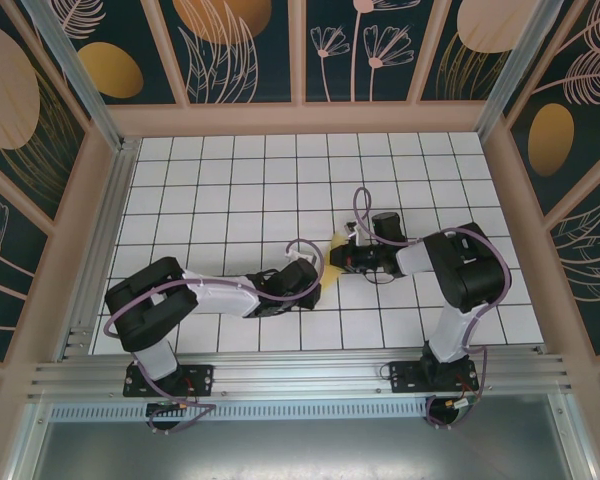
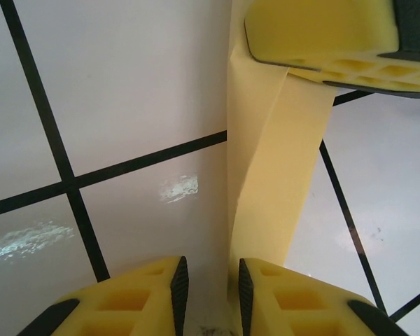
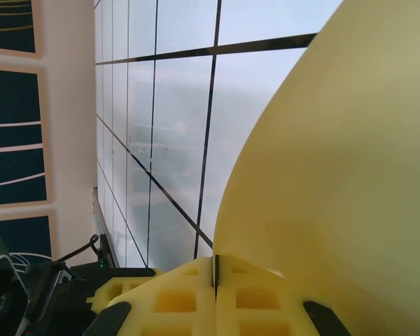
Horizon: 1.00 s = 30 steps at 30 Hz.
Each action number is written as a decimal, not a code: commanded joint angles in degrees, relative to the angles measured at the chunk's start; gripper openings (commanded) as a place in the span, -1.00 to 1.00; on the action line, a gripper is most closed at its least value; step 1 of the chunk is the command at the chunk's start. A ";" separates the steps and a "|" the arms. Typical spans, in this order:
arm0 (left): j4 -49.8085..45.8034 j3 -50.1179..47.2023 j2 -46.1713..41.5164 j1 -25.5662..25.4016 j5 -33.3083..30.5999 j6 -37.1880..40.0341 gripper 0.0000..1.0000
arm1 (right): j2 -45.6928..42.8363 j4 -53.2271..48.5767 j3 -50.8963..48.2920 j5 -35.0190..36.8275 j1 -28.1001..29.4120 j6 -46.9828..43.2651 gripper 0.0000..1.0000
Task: Fold a paper plane with a square sheet of paper (pick it up from the middle)
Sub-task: Fold the wing for the fifth time at the center of the table.
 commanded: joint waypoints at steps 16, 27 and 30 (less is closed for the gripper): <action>-9.58 1.87 3.08 -0.63 -0.75 7.73 -0.64 | -4.10 -1.42 -0.48 0.71 -0.79 -0.87 -0.98; -2.95 -0.92 -4.55 -0.72 1.47 5.51 -0.35 | -7.74 -4.35 -1.88 2.49 -1.34 -1.63 -0.98; 4.16 -4.20 -6.12 -0.71 2.41 -0.51 -0.28 | -7.64 -1.68 -2.61 1.84 -1.37 0.38 -0.98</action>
